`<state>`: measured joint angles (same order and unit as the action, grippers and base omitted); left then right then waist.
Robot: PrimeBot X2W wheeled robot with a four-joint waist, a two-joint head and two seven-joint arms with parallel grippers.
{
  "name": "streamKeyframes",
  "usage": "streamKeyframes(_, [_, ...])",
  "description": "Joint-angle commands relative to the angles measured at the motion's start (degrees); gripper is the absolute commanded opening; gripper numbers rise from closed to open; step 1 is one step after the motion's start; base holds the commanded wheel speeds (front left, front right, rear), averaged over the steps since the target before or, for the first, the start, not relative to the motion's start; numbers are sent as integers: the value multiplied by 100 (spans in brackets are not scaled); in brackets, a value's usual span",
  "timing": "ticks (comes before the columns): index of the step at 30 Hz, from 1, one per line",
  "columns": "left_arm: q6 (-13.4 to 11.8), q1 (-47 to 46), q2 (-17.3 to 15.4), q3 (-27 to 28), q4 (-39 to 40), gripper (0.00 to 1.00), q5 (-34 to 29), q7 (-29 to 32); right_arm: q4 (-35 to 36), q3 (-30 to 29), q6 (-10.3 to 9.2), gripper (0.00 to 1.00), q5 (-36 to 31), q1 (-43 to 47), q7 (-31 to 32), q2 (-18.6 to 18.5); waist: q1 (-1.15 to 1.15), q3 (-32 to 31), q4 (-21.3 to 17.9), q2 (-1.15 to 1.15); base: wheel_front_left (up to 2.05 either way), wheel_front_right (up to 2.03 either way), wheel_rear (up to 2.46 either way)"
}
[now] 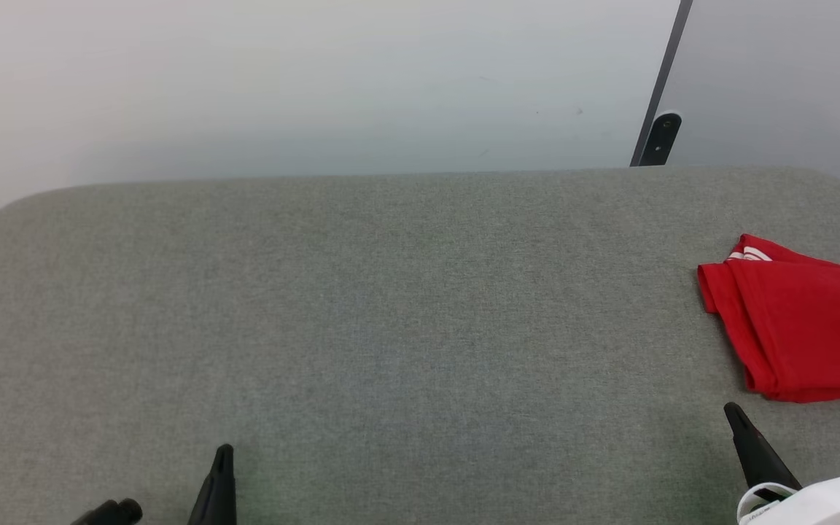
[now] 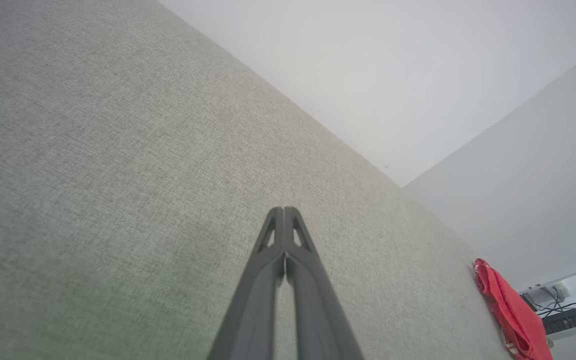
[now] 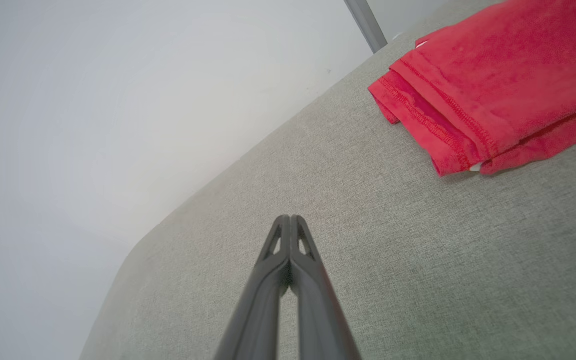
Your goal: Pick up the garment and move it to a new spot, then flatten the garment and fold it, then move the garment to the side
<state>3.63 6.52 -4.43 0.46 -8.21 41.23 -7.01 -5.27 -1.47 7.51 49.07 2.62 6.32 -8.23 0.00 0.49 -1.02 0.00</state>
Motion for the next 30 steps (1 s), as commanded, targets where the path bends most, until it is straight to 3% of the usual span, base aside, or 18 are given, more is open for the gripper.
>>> streamKeyframes(1, [56, -141, -19, 39, 48, 0, 178, 30, 41, -42, -1, 0, 145, -181, -2, 3, 0, 0, 1, 0, 0, 0, 0])
streamKeyframes(30, [198, -612, 27, 242, -206, 0, 2212, 543, -328, -241, -2, 0, 1842, -490, 10, 221, 0, -10, 32, 0, 0, 0, 0])
